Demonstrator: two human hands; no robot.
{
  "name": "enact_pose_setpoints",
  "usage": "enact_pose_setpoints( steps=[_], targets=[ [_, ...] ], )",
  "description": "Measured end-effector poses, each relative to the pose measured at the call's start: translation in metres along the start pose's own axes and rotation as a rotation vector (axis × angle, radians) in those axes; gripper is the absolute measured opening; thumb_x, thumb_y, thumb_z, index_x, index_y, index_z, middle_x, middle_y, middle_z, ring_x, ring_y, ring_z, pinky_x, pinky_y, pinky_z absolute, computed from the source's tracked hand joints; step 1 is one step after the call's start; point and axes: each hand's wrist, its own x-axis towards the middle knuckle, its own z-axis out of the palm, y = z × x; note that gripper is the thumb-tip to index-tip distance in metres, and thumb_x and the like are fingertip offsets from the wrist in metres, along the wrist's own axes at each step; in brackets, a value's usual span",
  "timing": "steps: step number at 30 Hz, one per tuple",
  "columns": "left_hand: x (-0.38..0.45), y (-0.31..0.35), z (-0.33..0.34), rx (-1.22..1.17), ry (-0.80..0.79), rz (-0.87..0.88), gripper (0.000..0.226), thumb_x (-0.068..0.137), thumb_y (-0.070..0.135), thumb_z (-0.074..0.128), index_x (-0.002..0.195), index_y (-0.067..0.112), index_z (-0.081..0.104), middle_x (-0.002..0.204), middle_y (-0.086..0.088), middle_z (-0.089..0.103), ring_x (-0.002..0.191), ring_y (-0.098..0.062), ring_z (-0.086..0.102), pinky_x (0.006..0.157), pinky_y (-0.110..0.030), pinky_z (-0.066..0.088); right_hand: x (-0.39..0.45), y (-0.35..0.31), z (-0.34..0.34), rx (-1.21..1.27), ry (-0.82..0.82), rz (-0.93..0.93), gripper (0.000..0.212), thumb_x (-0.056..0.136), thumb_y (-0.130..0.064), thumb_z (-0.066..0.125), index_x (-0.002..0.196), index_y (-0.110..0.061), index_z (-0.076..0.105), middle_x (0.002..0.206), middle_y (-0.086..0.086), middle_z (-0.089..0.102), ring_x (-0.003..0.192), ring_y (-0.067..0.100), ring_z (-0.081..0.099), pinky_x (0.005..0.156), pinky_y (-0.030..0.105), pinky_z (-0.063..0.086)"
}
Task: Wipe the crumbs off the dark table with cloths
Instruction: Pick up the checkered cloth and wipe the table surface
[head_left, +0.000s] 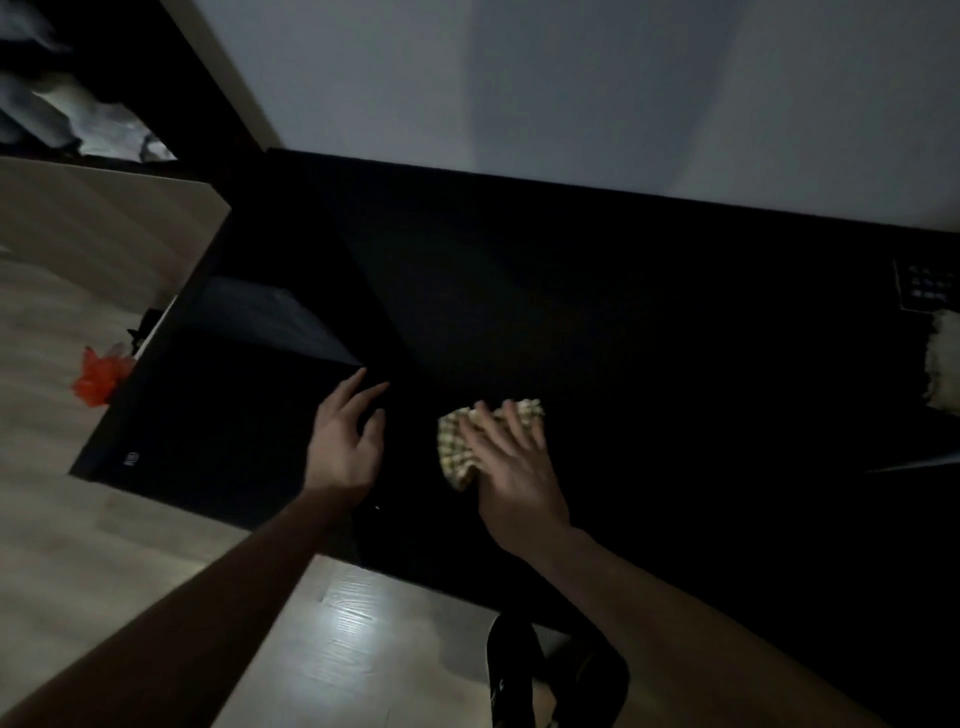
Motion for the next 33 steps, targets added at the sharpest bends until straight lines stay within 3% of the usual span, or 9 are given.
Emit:
enact_pose_setpoints(
  steps=[7, 10, 13, 16, 18, 21, 23, 26, 33],
  targets=[
    [-0.021, -0.060, -0.055, 0.206, -0.061, -0.127, 0.060, 0.086, 0.041, 0.045, 0.141, 0.021, 0.054, 0.155, -0.004, 0.041, 0.144, -0.031, 0.035, 0.119, -0.046, 0.031, -0.017, -0.083, 0.068, -0.108, -0.171, -0.365, 0.069, 0.081, -0.015, 0.066, 0.148, -0.022, 0.050, 0.158, 0.000, 0.048, 0.151, 0.034, 0.035, 0.130, 0.052, 0.002],
    [-0.033, -0.047, -0.044, 0.274, -0.098, -0.089, 0.062, 0.089, 0.041, 0.052, 0.147, 0.019, 0.046, 0.158, -0.006, 0.035, 0.146, -0.032, 0.029, 0.120, -0.045, 0.027, -0.075, -0.055, 0.061, -0.041, -0.176, -0.421, 0.060, 0.087, -0.014, 0.048, 0.147, -0.018, 0.052, 0.156, -0.001, 0.051, 0.150, 0.024, 0.038, 0.129, 0.041, 0.003],
    [-0.049, -0.017, -0.019, 0.328, -0.170, 0.019, 0.067, 0.089, 0.040, 0.058, 0.151, 0.020, 0.039, 0.162, -0.006, 0.028, 0.150, -0.031, 0.022, 0.123, -0.044, 0.024, -0.154, -0.008, 0.024, 0.038, -0.282, -0.255, 0.057, 0.100, -0.032, 0.023, 0.152, -0.027, 0.046, 0.167, -0.015, 0.027, 0.157, 0.004, 0.010, 0.128, 0.026, -0.006],
    [-0.071, 0.026, 0.009, 0.332, -0.249, 0.139, 0.074, 0.083, 0.048, 0.053, 0.151, 0.024, 0.038, 0.163, -0.005, 0.025, 0.151, -0.028, 0.020, 0.123, -0.044, 0.024, -0.221, 0.037, -0.020, 0.130, -0.338, -0.002, 0.062, 0.102, -0.061, -0.001, 0.152, -0.051, 0.034, 0.165, -0.022, 0.023, 0.155, -0.004, 0.006, 0.128, 0.025, 0.004],
    [-0.089, 0.056, 0.028, 0.340, -0.322, 0.205, 0.078, 0.082, 0.051, 0.053, 0.153, 0.027, 0.033, 0.165, -0.003, 0.020, 0.153, -0.026, 0.015, 0.124, -0.046, 0.021, -0.249, 0.060, -0.052, 0.175, -0.265, 0.165, 0.040, 0.108, -0.054, 0.019, 0.144, -0.067, 0.031, 0.161, -0.021, 0.032, 0.152, -0.006, 0.019, 0.127, 0.025, 0.018],
    [-0.109, 0.094, 0.051, 0.376, -0.433, 0.197, 0.086, 0.084, 0.057, 0.054, 0.157, 0.033, 0.016, 0.167, 0.001, 0.002, 0.155, -0.024, -0.001, 0.125, -0.049, 0.009, -0.256, 0.088, -0.095, 0.157, 0.094, 0.356, 0.067, 0.097, -0.006, 0.047, 0.147, -0.051, 0.043, 0.155, -0.016, 0.047, 0.149, 0.008, 0.039, 0.123, 0.030, 0.031],
    [-0.114, 0.110, 0.059, 0.390, -0.462, 0.132, 0.094, 0.082, 0.059, 0.058, 0.158, 0.034, 0.009, 0.167, 0.001, -0.005, 0.155, -0.025, -0.007, 0.125, -0.051, 0.007, -0.231, 0.097, -0.117, 0.143, 0.219, 0.418, 0.061, 0.098, 0.002, 0.048, 0.150, -0.030, 0.049, 0.155, -0.014, 0.044, 0.150, 0.008, 0.034, 0.126, 0.030, 0.026],
    [-0.112, 0.118, 0.060, 0.410, -0.473, 0.090, 0.100, 0.080, 0.058, 0.066, 0.158, 0.032, 0.009, 0.167, -0.002, -0.004, 0.155, -0.027, -0.005, 0.124, -0.053, 0.012, -0.176, 0.111, -0.141, 0.152, 0.338, 0.485, 0.053, 0.103, -0.002, 0.045, 0.152, -0.022, 0.049, 0.160, -0.006, 0.042, 0.153, 0.014, 0.029, 0.127, 0.030, 0.016],
    [-0.108, 0.123, 0.059, 0.433, -0.495, 0.088, 0.103, 0.077, 0.055, 0.072, 0.156, 0.032, 0.011, 0.167, -0.003, 0.000, 0.155, -0.029, -0.001, 0.122, -0.056, 0.020, -0.136, 0.140, -0.096, -0.158, 0.108, 0.422, 0.069, 0.091, -0.010, 0.046, 0.159, -0.021, 0.035, 0.171, 0.002, 0.021, 0.158, 0.033, 0.015, 0.129, 0.052, 0.007]
  ],
)
